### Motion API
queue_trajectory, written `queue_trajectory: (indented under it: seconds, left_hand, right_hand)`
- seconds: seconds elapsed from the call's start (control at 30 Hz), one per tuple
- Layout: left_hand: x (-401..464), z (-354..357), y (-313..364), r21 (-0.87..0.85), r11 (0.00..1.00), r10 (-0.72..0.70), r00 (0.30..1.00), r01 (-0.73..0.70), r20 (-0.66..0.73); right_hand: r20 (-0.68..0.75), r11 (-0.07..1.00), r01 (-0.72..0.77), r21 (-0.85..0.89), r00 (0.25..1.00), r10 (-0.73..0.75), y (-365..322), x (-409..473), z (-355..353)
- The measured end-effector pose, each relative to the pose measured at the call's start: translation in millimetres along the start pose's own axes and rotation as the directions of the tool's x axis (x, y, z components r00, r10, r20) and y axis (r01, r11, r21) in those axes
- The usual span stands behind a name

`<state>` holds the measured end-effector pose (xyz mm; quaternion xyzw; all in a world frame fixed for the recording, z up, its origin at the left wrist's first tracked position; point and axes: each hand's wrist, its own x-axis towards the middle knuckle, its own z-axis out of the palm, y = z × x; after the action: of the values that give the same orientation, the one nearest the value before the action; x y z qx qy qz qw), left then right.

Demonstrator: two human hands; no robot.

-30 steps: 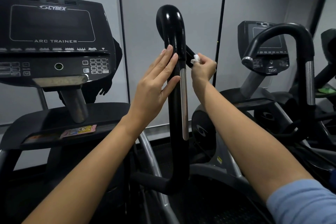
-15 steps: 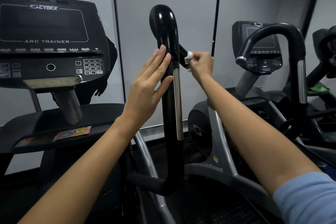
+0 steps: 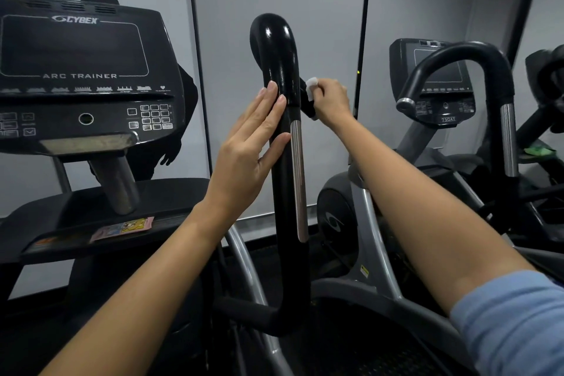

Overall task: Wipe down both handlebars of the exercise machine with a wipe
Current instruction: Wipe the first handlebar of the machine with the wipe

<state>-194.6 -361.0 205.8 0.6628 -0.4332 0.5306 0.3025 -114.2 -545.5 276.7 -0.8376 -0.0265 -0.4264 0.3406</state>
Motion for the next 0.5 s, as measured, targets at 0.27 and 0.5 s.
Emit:
queue_trajectory:
  seconds: [0.27,0.5]
  left_hand:
    - [-1,1,1,-0.007,1.0,-0.007,1.0,0.007,-0.002]
    - [0,1,-1,-0.011,1.0,0.001,1.0,-0.001,0.003]
  right_hand:
    - [-0.05,0.992,0.004,-0.122,0.999,-0.01,2,-15,2]
    - [0.081,0.99,-0.135,0.035,0.988,0.132,-7,11,-3]
